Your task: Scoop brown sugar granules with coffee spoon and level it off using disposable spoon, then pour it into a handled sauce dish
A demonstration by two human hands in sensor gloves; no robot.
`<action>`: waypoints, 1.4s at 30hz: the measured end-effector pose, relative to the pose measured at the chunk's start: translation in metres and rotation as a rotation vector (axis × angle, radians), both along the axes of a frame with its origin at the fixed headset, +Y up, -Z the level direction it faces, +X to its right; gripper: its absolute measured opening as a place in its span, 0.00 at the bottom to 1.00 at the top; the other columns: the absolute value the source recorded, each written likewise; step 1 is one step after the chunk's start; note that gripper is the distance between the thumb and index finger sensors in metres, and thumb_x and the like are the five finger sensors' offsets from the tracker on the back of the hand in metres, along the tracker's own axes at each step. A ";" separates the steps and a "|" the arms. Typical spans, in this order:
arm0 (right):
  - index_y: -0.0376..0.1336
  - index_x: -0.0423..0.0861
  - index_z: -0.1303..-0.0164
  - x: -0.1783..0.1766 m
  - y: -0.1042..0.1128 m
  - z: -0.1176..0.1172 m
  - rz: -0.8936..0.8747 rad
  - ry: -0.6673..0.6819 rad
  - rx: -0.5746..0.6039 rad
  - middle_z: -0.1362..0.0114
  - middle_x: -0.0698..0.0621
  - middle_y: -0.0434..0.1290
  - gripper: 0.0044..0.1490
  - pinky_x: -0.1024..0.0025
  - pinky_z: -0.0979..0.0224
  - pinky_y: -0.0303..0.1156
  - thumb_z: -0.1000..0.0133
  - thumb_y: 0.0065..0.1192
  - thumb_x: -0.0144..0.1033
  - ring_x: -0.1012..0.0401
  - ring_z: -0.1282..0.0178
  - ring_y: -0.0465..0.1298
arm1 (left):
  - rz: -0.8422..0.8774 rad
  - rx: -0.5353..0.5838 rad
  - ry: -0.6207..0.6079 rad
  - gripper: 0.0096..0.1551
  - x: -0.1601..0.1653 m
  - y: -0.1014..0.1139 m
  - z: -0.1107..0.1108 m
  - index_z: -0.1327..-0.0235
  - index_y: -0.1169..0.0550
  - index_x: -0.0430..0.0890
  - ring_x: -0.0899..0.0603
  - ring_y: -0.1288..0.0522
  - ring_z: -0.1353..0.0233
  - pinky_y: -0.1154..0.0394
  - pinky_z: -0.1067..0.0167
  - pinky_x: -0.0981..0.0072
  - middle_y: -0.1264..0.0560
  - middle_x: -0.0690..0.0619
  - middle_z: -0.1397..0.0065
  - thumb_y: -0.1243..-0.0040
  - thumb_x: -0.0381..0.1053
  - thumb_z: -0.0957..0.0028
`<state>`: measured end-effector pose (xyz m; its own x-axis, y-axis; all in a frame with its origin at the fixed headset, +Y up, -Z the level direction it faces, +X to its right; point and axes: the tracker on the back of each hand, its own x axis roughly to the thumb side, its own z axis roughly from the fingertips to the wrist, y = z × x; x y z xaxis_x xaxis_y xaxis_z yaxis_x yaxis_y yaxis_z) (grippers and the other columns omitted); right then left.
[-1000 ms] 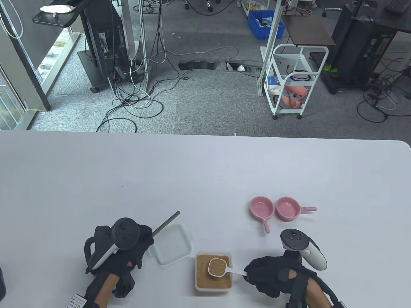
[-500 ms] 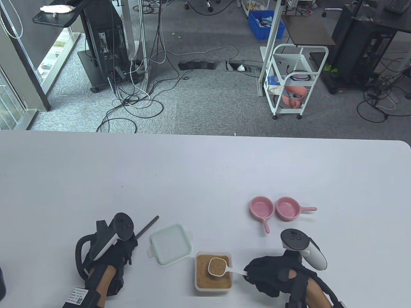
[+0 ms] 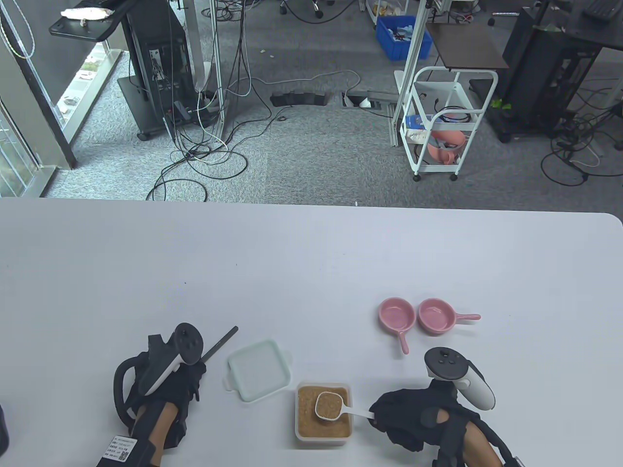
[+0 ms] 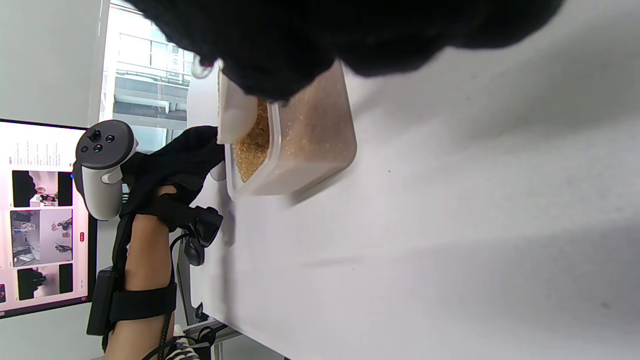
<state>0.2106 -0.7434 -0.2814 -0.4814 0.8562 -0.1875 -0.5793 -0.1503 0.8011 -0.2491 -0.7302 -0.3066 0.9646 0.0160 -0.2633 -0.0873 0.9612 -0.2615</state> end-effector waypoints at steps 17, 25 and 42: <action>0.71 0.41 0.41 0.000 0.000 0.000 -0.001 -0.005 0.000 0.64 0.55 0.81 0.27 0.50 0.51 0.74 0.42 0.59 0.45 0.57 0.76 0.79 | 0.019 0.051 0.004 0.31 -0.001 0.010 0.004 0.34 0.23 0.68 0.44 0.28 0.23 0.39 0.20 0.41 0.27 0.62 0.27 0.37 0.69 0.53; 0.71 0.41 0.41 0.002 0.002 -0.001 -0.024 -0.024 0.009 0.64 0.55 0.81 0.27 0.51 0.52 0.74 0.42 0.59 0.45 0.58 0.77 0.79 | 0.243 0.285 -0.190 0.44 0.029 0.043 0.025 0.23 0.33 0.67 0.44 0.36 0.13 0.43 0.18 0.45 0.36 0.62 0.16 0.38 0.76 0.57; 0.71 0.42 0.42 0.018 0.018 -0.008 -0.176 -0.189 0.073 0.65 0.56 0.80 0.27 0.52 0.53 0.75 0.43 0.59 0.45 0.59 0.79 0.78 | 0.478 0.153 -0.663 0.70 0.111 0.033 0.052 0.16 0.56 0.61 0.41 0.53 0.08 0.51 0.16 0.47 0.56 0.58 0.10 0.46 0.89 0.68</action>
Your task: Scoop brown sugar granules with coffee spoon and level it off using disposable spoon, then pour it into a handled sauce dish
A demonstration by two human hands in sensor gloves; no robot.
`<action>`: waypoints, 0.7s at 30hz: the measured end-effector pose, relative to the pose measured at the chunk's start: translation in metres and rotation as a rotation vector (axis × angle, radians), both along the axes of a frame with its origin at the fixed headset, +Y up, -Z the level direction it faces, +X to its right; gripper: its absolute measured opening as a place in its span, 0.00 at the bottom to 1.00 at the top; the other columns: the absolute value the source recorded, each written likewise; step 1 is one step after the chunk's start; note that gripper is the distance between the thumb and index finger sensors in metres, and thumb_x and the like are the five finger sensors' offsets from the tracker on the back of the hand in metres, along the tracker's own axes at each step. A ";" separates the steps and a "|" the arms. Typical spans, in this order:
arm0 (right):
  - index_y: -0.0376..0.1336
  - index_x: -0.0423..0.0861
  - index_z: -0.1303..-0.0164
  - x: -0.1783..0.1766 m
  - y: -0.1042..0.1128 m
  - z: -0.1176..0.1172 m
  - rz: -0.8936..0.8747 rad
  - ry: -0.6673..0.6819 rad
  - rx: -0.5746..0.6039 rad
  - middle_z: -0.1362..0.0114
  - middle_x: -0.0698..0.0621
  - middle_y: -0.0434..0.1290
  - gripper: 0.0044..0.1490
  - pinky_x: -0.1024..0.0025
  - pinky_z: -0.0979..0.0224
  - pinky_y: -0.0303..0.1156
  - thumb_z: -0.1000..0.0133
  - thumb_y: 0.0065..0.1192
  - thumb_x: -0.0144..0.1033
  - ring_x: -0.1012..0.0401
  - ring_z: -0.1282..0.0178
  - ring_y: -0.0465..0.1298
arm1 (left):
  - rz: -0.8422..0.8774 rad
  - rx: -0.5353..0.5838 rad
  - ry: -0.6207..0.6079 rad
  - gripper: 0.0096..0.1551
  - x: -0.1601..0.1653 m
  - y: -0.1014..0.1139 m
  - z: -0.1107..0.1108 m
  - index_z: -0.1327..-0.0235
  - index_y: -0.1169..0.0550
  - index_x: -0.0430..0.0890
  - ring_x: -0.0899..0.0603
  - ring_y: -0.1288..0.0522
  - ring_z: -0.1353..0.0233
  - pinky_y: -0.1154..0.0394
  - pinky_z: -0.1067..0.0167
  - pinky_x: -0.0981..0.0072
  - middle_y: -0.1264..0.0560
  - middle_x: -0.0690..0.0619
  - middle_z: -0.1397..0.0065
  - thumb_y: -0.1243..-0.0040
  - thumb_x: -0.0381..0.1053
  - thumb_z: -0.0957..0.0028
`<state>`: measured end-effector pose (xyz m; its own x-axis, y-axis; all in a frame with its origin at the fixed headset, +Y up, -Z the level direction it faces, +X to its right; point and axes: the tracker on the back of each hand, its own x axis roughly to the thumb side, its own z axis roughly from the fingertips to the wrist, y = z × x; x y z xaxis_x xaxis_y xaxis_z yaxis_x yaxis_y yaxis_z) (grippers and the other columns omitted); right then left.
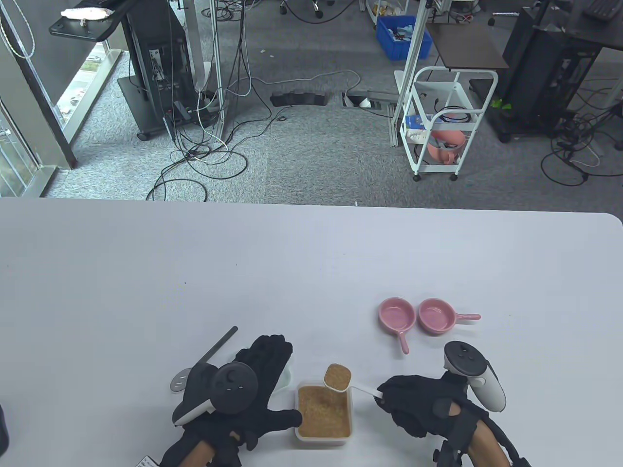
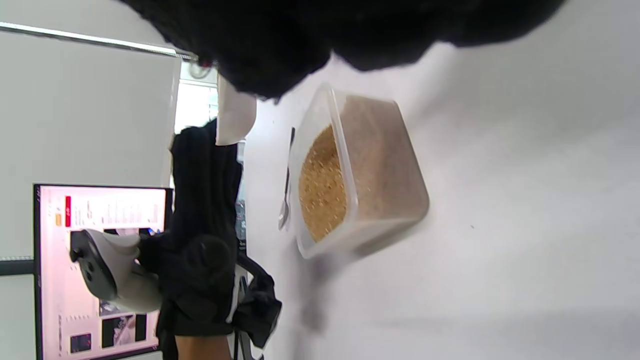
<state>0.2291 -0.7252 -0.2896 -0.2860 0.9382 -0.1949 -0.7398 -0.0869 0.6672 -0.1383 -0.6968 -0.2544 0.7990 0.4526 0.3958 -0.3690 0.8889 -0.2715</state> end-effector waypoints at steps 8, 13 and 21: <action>0.71 0.42 0.42 0.036 0.011 -0.014 -0.104 -0.287 0.033 0.66 0.57 0.80 0.27 0.52 0.54 0.75 0.43 0.59 0.46 0.59 0.79 0.78 | -0.057 -0.018 -0.049 0.69 0.012 -0.006 0.002 0.16 0.56 0.60 0.42 0.51 0.08 0.50 0.17 0.48 0.54 0.57 0.10 0.45 0.88 0.66; 0.70 0.42 0.41 0.061 0.004 -0.021 -0.129 -0.489 0.015 0.65 0.57 0.80 0.27 0.53 0.53 0.75 0.42 0.59 0.46 0.60 0.79 0.78 | -0.074 -0.030 -0.058 0.69 0.015 -0.008 0.002 0.16 0.56 0.60 0.42 0.51 0.08 0.49 0.17 0.48 0.54 0.57 0.10 0.45 0.88 0.66; 0.69 0.43 0.40 0.070 -0.016 -0.026 -0.082 -0.698 -0.019 0.64 0.58 0.80 0.27 0.53 0.52 0.75 0.42 0.58 0.46 0.60 0.78 0.78 | -0.088 -0.041 -0.064 0.69 0.017 -0.008 0.002 0.16 0.56 0.59 0.41 0.50 0.09 0.49 0.17 0.48 0.53 0.57 0.10 0.45 0.88 0.65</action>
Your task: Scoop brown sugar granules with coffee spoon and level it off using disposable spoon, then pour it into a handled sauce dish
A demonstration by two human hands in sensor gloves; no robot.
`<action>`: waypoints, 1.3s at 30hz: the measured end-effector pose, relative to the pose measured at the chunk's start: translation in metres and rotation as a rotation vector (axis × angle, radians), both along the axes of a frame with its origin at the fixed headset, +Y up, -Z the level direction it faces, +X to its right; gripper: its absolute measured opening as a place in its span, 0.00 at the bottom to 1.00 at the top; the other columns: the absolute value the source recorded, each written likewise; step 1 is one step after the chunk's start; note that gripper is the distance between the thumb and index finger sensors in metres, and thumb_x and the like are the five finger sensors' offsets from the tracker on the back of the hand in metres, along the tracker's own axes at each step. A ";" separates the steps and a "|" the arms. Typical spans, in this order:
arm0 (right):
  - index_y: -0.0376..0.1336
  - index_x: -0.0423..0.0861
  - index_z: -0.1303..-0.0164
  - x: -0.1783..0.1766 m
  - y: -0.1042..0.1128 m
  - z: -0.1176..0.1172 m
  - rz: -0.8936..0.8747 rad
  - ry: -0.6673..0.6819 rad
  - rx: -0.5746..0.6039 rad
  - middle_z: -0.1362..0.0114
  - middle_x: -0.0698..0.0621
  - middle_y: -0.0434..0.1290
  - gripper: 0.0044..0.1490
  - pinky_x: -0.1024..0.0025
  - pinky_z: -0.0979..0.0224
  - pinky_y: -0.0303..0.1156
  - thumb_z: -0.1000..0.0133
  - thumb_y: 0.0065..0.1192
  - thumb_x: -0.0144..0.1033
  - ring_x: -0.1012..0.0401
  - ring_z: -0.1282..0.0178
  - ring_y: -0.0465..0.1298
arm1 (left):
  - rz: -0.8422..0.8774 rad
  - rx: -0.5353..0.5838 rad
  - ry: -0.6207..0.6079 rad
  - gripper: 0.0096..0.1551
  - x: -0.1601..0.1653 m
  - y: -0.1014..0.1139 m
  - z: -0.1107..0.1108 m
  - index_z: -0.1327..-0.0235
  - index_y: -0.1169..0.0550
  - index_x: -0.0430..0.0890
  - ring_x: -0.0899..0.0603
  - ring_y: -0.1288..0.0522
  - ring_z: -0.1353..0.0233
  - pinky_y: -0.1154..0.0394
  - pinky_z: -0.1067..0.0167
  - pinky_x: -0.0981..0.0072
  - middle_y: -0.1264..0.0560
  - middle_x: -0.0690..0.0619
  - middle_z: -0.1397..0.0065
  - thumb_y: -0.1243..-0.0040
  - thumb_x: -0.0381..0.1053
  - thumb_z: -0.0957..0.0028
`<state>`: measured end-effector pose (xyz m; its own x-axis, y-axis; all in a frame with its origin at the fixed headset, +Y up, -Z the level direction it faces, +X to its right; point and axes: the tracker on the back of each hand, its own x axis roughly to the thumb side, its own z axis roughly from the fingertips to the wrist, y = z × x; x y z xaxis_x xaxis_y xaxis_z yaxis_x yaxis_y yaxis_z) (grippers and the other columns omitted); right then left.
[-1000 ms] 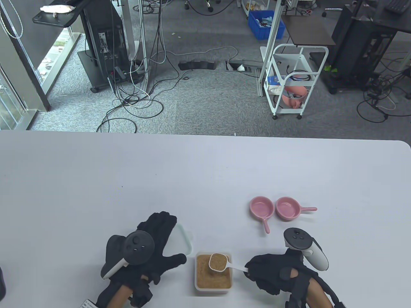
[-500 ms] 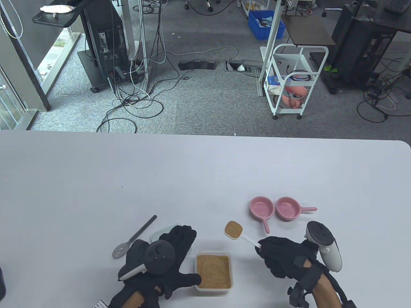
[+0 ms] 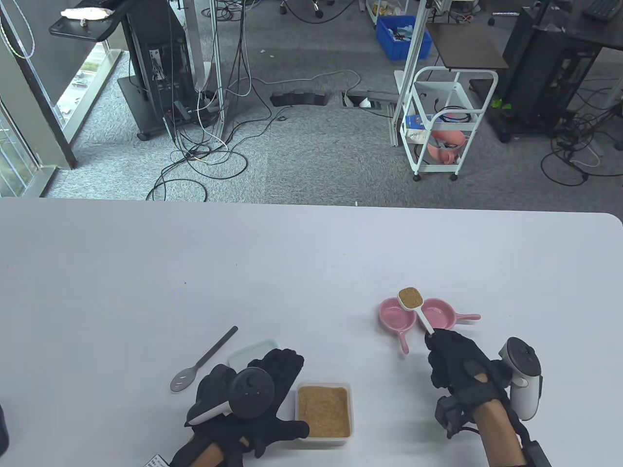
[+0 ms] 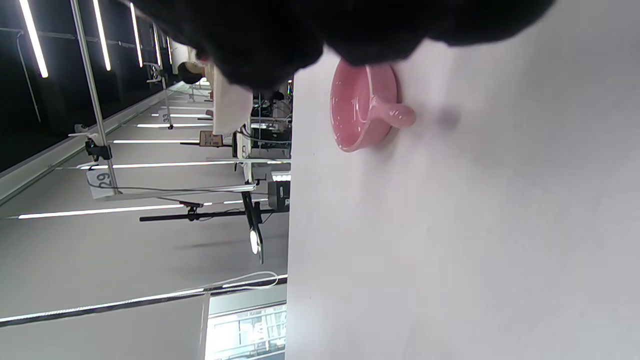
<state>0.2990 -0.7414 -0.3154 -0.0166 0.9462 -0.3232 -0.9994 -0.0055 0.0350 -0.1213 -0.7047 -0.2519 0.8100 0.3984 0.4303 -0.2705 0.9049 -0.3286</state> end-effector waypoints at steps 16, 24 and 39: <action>0.69 0.42 0.40 -0.009 -0.014 -0.002 0.293 -0.102 -0.017 0.65 0.57 0.80 0.27 0.53 0.52 0.75 0.42 0.61 0.46 0.59 0.78 0.78 | -0.017 0.001 -0.006 0.68 0.003 -0.001 0.001 0.16 0.55 0.59 0.41 0.49 0.09 0.48 0.17 0.48 0.52 0.56 0.10 0.46 0.87 0.64; 0.70 0.42 0.41 -0.013 -0.007 -0.003 0.513 -0.118 0.040 0.66 0.57 0.81 0.27 0.53 0.52 0.75 0.43 0.63 0.45 0.59 0.79 0.78 | -0.022 -0.006 -0.010 0.68 0.004 -0.002 0.001 0.16 0.55 0.59 0.41 0.49 0.09 0.48 0.17 0.48 0.52 0.56 0.10 0.46 0.87 0.64; 0.72 0.42 0.42 -0.033 0.011 -0.002 0.968 -0.089 0.219 0.66 0.56 0.81 0.26 0.52 0.52 0.75 0.45 0.67 0.44 0.57 0.78 0.78 | -0.032 -0.006 -0.022 0.67 0.007 -0.002 0.002 0.16 0.54 0.59 0.41 0.48 0.09 0.48 0.17 0.48 0.52 0.56 0.10 0.46 0.87 0.64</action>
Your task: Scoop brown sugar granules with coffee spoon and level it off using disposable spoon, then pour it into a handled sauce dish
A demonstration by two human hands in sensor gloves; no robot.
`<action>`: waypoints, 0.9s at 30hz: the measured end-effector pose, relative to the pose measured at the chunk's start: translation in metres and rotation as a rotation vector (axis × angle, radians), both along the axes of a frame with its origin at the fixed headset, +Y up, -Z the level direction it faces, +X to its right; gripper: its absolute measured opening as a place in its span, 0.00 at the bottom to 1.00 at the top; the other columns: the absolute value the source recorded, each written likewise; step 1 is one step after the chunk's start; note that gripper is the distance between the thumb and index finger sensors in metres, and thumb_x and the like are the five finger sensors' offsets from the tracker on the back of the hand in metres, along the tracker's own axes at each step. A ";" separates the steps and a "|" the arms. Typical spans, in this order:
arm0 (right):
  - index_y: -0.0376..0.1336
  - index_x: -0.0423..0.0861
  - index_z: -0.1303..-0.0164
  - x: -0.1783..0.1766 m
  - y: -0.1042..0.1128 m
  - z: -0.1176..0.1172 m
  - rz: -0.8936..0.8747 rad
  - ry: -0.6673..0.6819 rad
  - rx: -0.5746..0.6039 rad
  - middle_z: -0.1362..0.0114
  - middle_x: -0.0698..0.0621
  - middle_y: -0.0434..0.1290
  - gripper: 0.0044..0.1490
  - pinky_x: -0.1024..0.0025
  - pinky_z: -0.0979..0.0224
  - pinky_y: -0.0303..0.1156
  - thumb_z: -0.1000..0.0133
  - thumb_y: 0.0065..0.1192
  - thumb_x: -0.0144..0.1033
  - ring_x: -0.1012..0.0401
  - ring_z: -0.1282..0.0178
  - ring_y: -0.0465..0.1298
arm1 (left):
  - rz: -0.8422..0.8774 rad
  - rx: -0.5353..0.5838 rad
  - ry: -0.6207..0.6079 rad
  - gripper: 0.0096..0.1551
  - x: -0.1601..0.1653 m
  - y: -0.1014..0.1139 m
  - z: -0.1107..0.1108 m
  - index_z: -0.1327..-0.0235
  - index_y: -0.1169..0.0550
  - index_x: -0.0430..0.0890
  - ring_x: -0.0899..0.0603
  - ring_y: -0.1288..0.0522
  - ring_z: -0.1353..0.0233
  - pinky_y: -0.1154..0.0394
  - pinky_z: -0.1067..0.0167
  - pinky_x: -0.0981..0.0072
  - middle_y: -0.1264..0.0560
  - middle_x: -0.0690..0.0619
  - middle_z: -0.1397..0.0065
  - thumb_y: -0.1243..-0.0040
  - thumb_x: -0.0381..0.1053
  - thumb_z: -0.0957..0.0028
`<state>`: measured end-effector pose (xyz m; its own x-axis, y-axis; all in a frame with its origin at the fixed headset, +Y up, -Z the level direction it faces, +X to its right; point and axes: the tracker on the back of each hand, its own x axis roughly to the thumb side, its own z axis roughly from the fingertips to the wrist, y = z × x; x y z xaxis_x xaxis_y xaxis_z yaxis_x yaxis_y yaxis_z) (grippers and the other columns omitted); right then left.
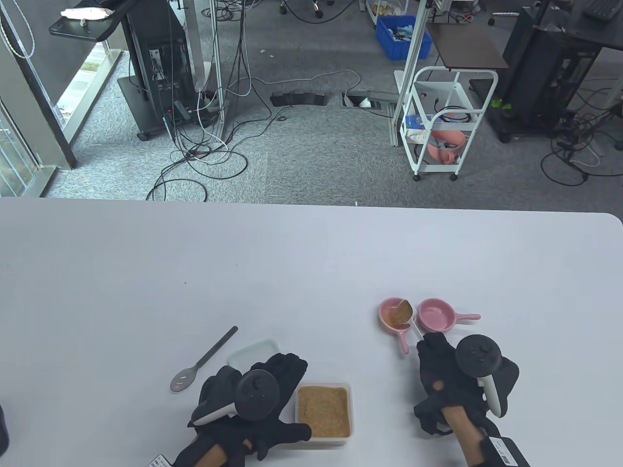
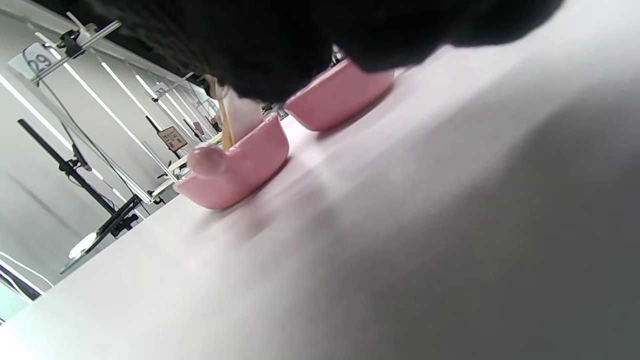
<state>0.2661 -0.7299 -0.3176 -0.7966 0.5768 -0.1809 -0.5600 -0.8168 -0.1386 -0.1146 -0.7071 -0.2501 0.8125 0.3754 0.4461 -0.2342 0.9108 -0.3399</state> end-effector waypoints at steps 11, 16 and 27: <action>0.72 0.44 0.41 -0.018 0.015 0.005 0.347 0.047 0.141 0.66 0.55 0.82 0.26 0.51 0.51 0.74 0.46 0.69 0.44 0.57 0.78 0.79 | -0.013 -0.003 -0.008 0.68 0.002 -0.001 0.001 0.16 0.54 0.59 0.41 0.48 0.09 0.48 0.17 0.48 0.52 0.56 0.10 0.46 0.87 0.64; 0.72 0.45 0.40 -0.024 0.021 0.007 0.470 0.066 0.208 0.65 0.55 0.82 0.26 0.50 0.50 0.74 0.46 0.69 0.43 0.56 0.77 0.79 | -0.015 -0.002 -0.008 0.68 0.002 -0.001 0.001 0.16 0.54 0.59 0.41 0.48 0.09 0.48 0.17 0.48 0.52 0.56 0.10 0.45 0.87 0.64; 0.73 0.48 0.40 -0.044 0.024 0.015 0.807 0.129 0.317 0.64 0.55 0.82 0.26 0.50 0.49 0.74 0.47 0.70 0.44 0.56 0.75 0.79 | -0.026 -0.001 -0.017 0.68 0.004 -0.002 0.002 0.16 0.54 0.59 0.40 0.48 0.09 0.48 0.17 0.47 0.52 0.56 0.10 0.45 0.87 0.64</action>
<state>0.2217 -0.7057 -0.3025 -0.9863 -0.1644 0.0123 0.1458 -0.9043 -0.4013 -0.1101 -0.7087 -0.2483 0.8141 0.3549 0.4597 -0.2048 0.9161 -0.3446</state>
